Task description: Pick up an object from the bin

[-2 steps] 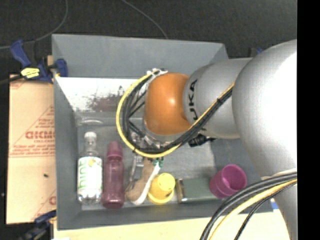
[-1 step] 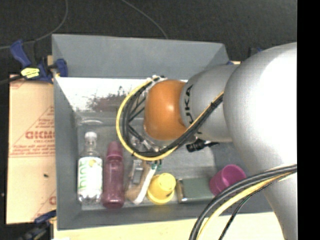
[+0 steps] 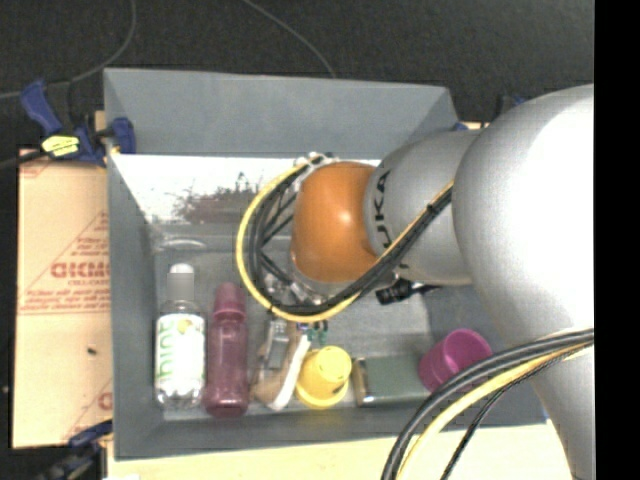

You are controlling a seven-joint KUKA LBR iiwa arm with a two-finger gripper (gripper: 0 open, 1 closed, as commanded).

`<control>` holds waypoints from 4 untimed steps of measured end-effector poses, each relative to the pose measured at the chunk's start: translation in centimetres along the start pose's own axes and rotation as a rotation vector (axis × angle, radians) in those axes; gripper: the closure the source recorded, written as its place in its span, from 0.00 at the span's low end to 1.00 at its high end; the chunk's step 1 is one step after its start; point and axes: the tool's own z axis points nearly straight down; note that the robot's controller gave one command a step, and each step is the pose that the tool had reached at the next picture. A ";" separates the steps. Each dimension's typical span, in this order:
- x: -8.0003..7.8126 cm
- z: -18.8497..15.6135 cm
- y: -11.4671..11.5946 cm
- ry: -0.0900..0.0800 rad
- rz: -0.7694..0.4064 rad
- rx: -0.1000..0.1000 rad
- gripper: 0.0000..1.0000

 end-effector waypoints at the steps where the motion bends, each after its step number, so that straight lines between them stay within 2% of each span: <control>1: -3.1 0.3 -0.2 0.000 -0.083 0.001 0.00; 2: -1.3 0.3 -2.7 0.006 -0.086 -0.003 1.00; 3: -1.4 0.3 -2.7 0.006 -0.085 -0.003 1.00; 4: -1.4 -5.5 -3.4 -0.005 -0.097 -0.005 0.00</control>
Offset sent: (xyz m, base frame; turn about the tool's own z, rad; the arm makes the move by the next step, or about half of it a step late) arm 0.0102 -0.0297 -0.0042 -0.0889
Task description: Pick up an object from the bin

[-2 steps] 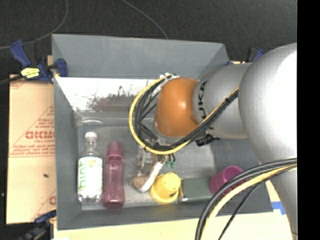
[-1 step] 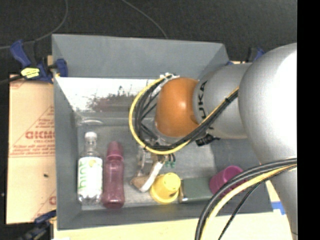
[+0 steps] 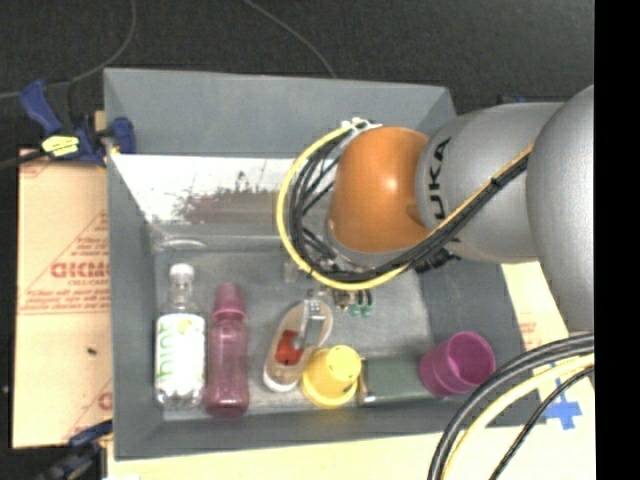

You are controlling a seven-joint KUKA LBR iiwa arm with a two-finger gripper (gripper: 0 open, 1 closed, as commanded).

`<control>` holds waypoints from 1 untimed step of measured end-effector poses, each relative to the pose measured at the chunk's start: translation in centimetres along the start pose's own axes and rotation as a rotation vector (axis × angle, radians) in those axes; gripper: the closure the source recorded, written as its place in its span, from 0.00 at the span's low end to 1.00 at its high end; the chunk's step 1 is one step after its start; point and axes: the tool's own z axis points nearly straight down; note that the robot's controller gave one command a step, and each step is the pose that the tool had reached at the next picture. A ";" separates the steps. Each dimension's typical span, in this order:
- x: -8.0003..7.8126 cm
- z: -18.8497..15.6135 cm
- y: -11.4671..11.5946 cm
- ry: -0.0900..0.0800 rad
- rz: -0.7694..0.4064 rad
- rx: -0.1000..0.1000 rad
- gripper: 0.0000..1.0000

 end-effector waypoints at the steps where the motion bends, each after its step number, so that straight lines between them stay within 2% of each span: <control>1: 0.2 0.3 0.0 0.006 0.001 0.000 0.00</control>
Offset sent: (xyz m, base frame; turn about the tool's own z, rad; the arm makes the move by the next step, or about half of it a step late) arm -0.0137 -0.0308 -0.0594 -0.6017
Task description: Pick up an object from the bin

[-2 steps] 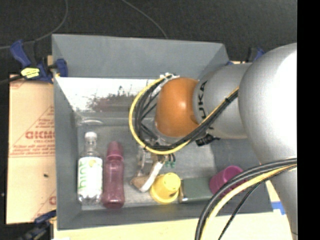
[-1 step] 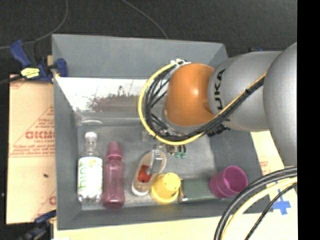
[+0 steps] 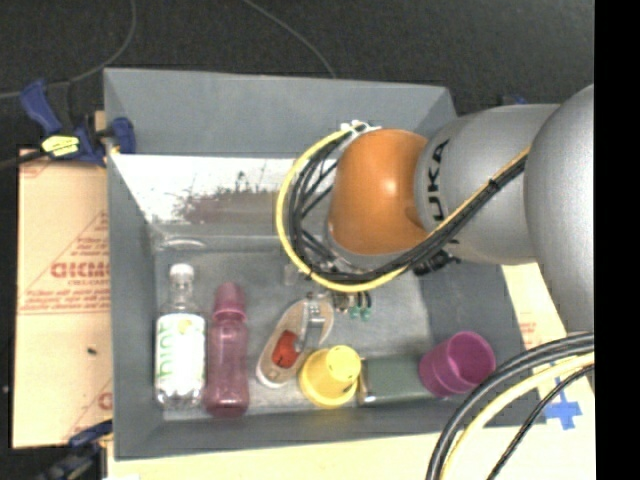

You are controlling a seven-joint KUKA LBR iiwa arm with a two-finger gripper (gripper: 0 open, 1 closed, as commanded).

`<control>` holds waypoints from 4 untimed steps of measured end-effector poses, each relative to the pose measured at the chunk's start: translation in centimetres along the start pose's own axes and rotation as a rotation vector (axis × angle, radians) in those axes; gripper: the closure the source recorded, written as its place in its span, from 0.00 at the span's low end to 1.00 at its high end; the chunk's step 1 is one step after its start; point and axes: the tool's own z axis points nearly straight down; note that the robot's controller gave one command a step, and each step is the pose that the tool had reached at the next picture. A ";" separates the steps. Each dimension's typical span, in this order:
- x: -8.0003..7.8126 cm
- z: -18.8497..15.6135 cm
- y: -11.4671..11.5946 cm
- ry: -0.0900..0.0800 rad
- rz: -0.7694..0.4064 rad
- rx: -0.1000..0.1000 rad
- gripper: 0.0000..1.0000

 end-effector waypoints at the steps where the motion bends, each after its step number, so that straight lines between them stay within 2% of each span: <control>1: 0.2 4.7 -2.8 -0.038 -0.600 0.001 1.00; 2: 0.2 4.7 -2.8 -0.038 -0.598 0.000 1.00; 3: -4.8 5.1 -4.0 -0.014 -0.657 -0.011 1.00; 4: -6.0 4.6 -4.9 -0.052 -0.629 -0.004 1.00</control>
Offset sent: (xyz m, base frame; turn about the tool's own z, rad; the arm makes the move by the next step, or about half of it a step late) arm 0.0000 0.0000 0.0000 0.0000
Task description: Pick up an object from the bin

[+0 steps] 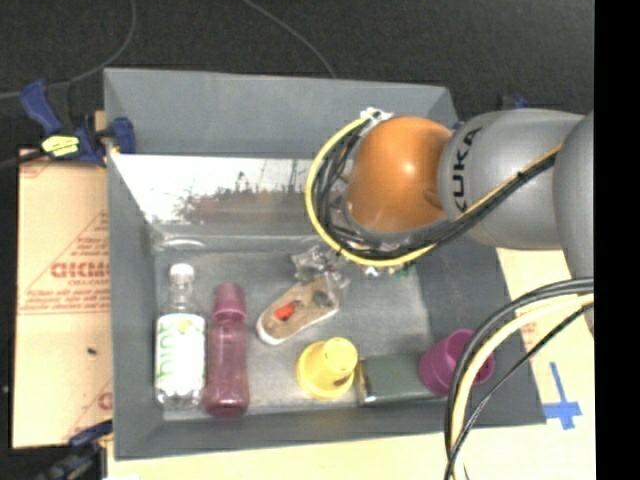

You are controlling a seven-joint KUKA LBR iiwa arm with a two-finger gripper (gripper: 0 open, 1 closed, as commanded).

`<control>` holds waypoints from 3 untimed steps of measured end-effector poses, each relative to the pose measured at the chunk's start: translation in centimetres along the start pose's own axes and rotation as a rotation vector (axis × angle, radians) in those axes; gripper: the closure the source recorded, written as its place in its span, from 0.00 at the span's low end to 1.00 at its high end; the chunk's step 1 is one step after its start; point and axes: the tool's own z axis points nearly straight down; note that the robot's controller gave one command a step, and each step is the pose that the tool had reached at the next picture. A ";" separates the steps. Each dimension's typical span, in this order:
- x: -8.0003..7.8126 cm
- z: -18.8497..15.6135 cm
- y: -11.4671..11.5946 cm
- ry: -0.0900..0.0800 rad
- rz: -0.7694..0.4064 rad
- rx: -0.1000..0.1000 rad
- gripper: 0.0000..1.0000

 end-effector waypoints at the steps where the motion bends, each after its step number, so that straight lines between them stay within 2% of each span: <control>1: 0.7 -0.5 0.0 0.010 -0.004 -0.004 1.00; 2: -0.3 0.2 -0.8 0.010 -0.059 -0.011 1.00; 3: -0.1 0.0 -1.4 0.003 -0.032 -0.011 1.00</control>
Offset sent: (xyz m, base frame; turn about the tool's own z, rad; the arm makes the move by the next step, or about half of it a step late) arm 0.0087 -0.0090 -0.0096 -0.0653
